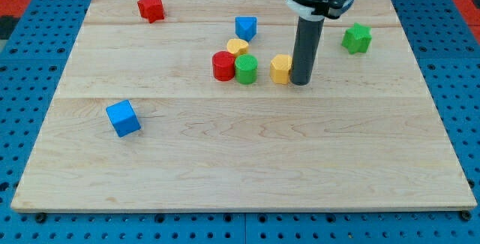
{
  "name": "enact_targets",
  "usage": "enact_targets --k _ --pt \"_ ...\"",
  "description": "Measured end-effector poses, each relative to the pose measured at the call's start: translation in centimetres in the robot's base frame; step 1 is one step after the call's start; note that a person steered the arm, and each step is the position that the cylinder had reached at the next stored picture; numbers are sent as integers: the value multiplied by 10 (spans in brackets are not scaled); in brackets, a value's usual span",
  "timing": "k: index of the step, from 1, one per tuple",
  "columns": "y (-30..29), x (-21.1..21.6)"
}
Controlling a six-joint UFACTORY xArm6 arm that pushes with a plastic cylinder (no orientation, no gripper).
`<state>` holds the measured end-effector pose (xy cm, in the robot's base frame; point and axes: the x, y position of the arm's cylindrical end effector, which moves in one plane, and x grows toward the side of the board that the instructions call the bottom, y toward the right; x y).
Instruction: Keep yellow hexagon on right to yellow heart
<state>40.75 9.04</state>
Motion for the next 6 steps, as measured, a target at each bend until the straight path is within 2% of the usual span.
enact_targets --k 3,6 --pt "-9 -30" --pt "-33 -35"
